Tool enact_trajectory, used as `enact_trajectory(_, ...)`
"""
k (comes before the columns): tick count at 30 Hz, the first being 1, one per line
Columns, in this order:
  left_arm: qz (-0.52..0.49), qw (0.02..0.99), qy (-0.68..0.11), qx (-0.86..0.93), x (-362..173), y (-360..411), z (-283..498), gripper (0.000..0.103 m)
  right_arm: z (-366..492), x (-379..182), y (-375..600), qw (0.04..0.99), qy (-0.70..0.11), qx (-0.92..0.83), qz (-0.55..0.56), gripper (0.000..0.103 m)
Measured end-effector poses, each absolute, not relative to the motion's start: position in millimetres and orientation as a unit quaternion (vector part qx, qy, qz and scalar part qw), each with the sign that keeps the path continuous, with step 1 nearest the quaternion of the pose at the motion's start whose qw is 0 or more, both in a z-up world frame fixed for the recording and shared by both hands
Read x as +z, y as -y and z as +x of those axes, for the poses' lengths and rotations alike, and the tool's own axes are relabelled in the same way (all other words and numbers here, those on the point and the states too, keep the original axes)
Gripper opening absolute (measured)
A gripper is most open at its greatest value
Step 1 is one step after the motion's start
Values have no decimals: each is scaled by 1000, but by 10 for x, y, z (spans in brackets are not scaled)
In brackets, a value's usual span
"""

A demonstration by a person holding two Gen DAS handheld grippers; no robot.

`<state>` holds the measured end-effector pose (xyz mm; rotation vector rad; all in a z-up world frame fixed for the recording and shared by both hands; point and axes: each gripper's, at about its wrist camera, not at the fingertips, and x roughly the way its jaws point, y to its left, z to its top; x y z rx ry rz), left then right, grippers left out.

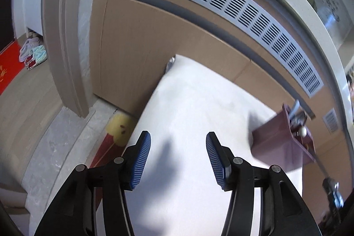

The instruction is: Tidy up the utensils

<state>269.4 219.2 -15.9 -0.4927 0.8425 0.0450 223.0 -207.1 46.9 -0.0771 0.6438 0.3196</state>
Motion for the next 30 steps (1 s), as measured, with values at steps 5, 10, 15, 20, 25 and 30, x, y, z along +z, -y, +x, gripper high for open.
enact_trajectory(5,-221,884,-411,-19,-181,-1859,2398,60,2098,737,2135,949,-283,138,-36,7)
enact_trajectory(10,-182,869,-450,-93,-381,-1212,2141,68,1933,883,1963,946,-276,160,-49,7)
enact_trajectory(15,-165,850,-478,-147,-563,-664,1941,68,1847,593,1770,928,-328,162,-66,7)
enact_trajectory(20,-143,847,-480,-179,-595,-360,1766,74,1802,324,1749,912,-377,151,-61,7)
enact_trajectory(25,-132,854,-466,-191,-519,-319,1686,78,1793,685,1784,928,-341,136,-62,7)
enact_trajectory(30,-153,856,-460,-182,-460,-491,1731,80,2183,1191,1923,919,-369,135,-19,7)
